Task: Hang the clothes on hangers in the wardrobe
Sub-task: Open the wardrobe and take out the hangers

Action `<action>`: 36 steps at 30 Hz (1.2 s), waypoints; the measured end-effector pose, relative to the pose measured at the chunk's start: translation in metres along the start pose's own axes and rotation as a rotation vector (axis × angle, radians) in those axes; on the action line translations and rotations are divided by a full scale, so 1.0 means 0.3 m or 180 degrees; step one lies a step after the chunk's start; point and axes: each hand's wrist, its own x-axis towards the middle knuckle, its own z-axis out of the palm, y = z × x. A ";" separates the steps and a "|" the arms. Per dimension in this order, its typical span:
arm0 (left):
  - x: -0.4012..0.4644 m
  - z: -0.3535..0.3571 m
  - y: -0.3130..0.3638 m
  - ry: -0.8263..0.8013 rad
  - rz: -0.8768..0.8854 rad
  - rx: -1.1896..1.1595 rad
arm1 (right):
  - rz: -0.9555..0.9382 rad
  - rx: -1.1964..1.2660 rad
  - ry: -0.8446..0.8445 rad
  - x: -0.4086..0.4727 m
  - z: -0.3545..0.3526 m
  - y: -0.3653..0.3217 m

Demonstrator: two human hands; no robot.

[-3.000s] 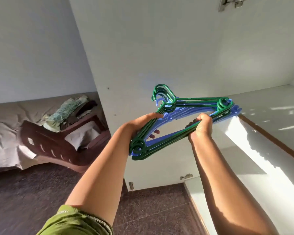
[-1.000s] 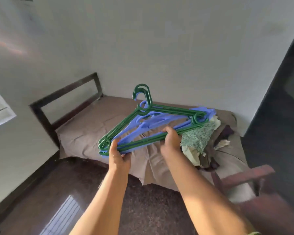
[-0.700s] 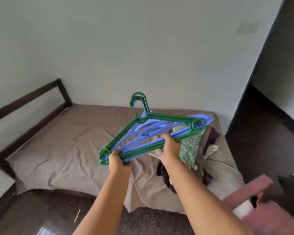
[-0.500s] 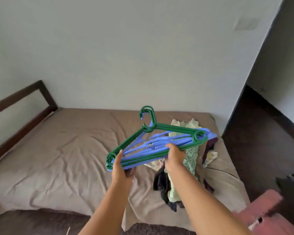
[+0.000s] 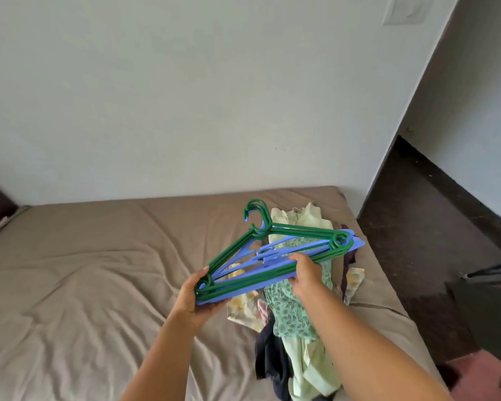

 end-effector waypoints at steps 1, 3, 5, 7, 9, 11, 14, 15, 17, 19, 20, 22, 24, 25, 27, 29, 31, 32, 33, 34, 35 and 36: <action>0.060 0.020 0.028 -0.0033 0.0015 0.0100 | 0.0017 0.0009 0.0064 0.042 0.029 -0.021; 0.181 0.063 0.079 -0.0082 0.0042 0.0193 | 0.0041 0.0056 0.0186 0.129 0.088 -0.061; 0.297 0.112 0.128 -0.0092 0.0017 0.0272 | 0.0077 0.0125 0.0352 0.220 0.141 -0.094; 0.413 0.155 0.162 -0.0110 -0.0012 0.0335 | 0.0043 0.0260 0.0582 0.309 0.184 -0.127; 0.538 0.201 0.177 -0.0140 -0.0021 0.0448 | -0.0032 0.0252 0.0806 0.402 0.221 -0.173; 0.665 0.254 0.179 -0.0140 -0.0019 0.0525 | -0.0078 0.0164 0.0958 0.503 0.246 -0.218; 0.878 0.329 0.171 -0.0137 -0.0036 0.0561 | -0.0089 0.0098 0.1038 0.698 0.278 -0.273; 0.948 0.357 0.167 -0.0160 -0.0028 0.0573 | -0.0081 0.0086 0.1025 0.781 0.284 -0.285; 1.101 0.404 0.150 -0.0186 0.0009 0.0667 | -0.0060 0.0126 0.0951 0.930 0.295 -0.313; 1.245 0.449 0.136 -0.0222 0.0083 0.0719 | -0.0063 0.0152 0.0902 1.095 0.301 -0.330; 1.318 0.471 0.129 -0.0247 0.0124 0.0728 | -0.0072 0.0125 0.0858 1.182 0.303 -0.338; 1.460 0.511 0.113 -0.0299 0.0211 0.0804 | -0.0101 0.0100 0.0800 1.357 0.309 -0.349; 1.591 0.537 0.098 -0.0318 0.0305 0.0777 | -0.0182 0.0136 0.0711 1.499 0.326 -0.359; 1.657 0.542 0.085 -0.0343 0.0353 0.0736 | -0.0226 0.0172 0.0679 1.558 0.339 -0.361; 1.779 0.557 0.069 -0.0444 0.0405 0.0653 | -0.0269 0.0238 0.0537 1.666 0.365 -0.372; 1.899 0.567 0.053 -0.0530 0.0476 0.0526 | -0.0407 0.0283 0.0470 1.787 0.385 -0.383; 2.011 0.575 0.018 -0.0538 0.0450 0.0519 | -0.0527 0.0286 0.0426 1.906 0.390 -0.384; 2.061 0.582 -0.013 -0.0474 0.0386 0.0650 | -0.0514 0.0206 0.0476 1.970 0.376 -0.367; 2.101 0.589 -0.049 -0.0380 0.0311 0.0872 | -0.0411 0.0030 0.0554 2.049 0.348 -0.338; 2.140 0.590 -0.090 -0.0233 0.0272 0.1153 | -0.0265 -0.0144 0.0599 2.110 0.316 -0.304; 2.172 0.584 -0.130 -0.0077 0.0270 0.1407 | -0.0103 -0.0260 0.0627 2.144 0.286 -0.270; 2.191 0.580 -0.162 0.0011 0.0288 0.1535 | -0.0017 -0.0436 0.0736 2.152 0.269 -0.240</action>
